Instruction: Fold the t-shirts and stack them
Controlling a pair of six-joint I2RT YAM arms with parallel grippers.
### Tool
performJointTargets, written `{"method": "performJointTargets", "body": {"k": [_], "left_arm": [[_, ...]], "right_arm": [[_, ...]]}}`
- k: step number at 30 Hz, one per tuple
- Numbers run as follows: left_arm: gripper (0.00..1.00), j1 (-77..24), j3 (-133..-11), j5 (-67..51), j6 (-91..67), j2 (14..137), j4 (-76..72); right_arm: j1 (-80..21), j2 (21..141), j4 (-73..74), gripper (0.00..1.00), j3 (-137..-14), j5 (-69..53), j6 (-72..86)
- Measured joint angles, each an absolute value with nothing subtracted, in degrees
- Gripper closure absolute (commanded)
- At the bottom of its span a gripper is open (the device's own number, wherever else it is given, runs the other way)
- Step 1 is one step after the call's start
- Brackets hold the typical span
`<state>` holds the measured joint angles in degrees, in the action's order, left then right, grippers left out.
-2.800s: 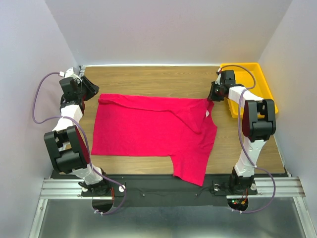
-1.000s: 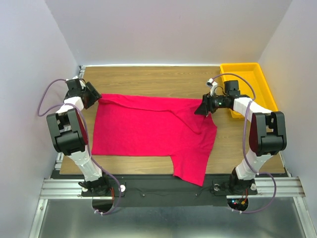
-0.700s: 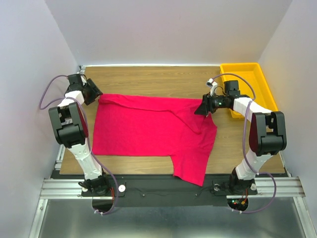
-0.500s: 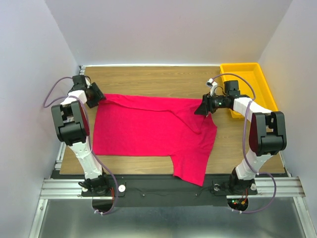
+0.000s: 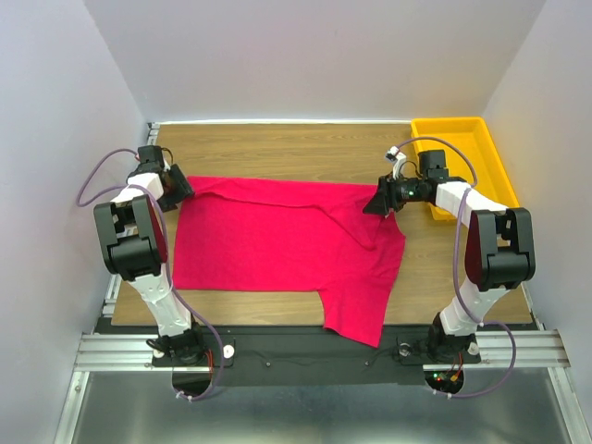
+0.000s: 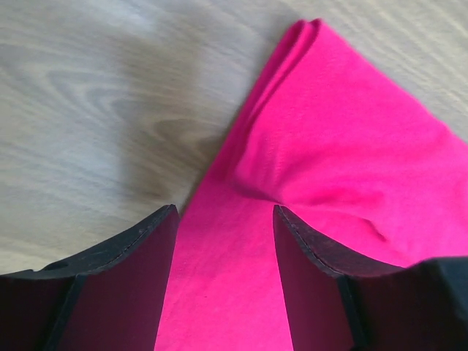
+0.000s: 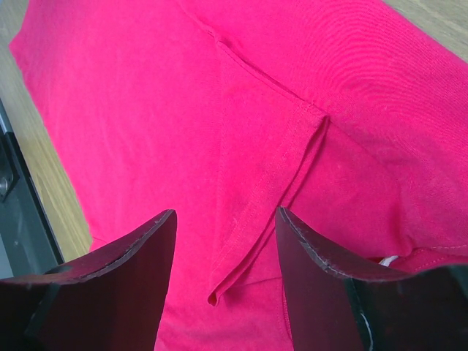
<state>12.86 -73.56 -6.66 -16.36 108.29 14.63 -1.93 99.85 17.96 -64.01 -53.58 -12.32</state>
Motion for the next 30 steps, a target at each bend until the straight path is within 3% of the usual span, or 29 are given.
{"method": "performJointTargets", "body": {"k": [10,17,30], "left_arm": [[0.27,12.86,-72.14,-4.12,-15.94,103.61,14.26],[0.27,12.86,-70.08,-7.94,-16.84,94.32,9.23],[0.28,12.86,-70.13,-10.35,-17.74,105.27,8.40]], "right_arm": [[-1.93,99.81,17.96,0.39,-64.01,-53.34,-12.29],[-1.87,100.16,17.28,0.48,-64.07,-46.89,-5.98],[-1.48,103.28,14.96,0.53,-64.49,-37.17,2.52]]}}
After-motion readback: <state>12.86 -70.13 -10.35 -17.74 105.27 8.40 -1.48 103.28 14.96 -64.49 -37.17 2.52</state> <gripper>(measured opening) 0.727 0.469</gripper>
